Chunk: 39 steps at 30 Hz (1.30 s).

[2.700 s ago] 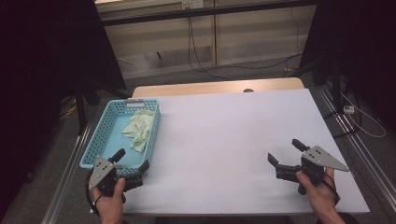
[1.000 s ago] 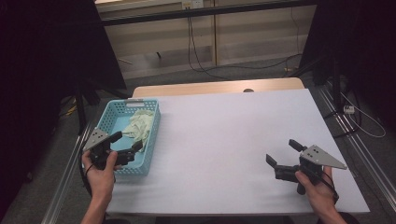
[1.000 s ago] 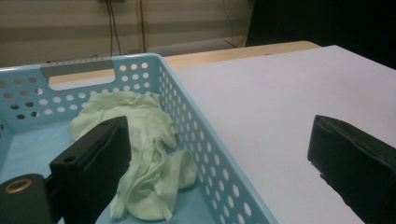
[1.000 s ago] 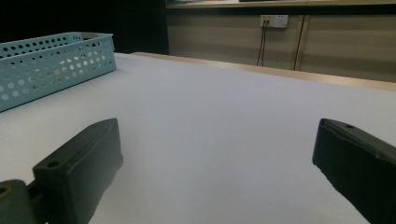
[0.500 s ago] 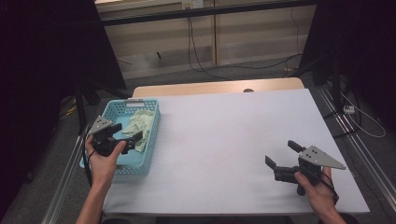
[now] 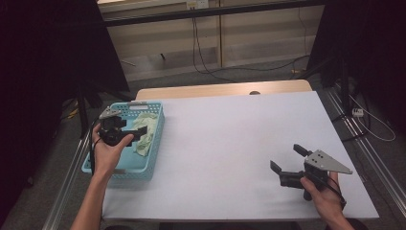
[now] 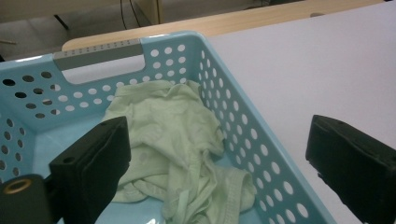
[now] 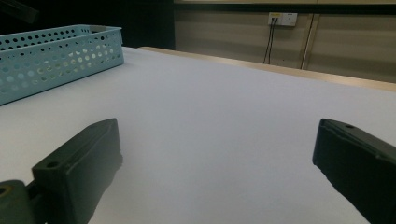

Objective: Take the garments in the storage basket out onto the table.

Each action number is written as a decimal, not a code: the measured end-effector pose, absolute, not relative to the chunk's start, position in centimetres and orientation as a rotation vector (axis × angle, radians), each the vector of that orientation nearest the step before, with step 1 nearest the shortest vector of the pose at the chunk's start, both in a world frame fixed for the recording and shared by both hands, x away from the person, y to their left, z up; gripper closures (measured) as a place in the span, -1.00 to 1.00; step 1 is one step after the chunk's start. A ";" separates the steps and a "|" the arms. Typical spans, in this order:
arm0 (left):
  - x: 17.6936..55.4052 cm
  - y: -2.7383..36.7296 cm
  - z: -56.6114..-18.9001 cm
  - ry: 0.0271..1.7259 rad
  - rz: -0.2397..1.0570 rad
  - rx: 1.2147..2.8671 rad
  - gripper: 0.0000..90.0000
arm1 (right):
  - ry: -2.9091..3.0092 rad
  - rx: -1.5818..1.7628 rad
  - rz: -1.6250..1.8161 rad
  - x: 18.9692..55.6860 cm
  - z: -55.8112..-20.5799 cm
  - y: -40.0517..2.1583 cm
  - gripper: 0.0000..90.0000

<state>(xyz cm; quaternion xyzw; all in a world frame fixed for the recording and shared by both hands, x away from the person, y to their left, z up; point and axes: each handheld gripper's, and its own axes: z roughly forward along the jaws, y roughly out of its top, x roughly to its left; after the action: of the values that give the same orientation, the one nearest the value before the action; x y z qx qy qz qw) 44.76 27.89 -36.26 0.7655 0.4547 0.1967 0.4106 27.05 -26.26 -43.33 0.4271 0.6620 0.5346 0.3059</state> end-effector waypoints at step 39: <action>52.0 26.7 -43.0 1.373 0.370 2.188 -0.84 | 1.779 1.117 1.401 27.1 -43.5 -26.0 -0.98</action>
<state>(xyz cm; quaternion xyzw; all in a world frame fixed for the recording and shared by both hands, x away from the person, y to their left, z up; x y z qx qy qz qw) 52.04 26.66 -42.99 0.8090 0.5076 0.1370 0.2630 27.10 -26.03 -43.49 0.4216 0.6714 0.5285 0.3035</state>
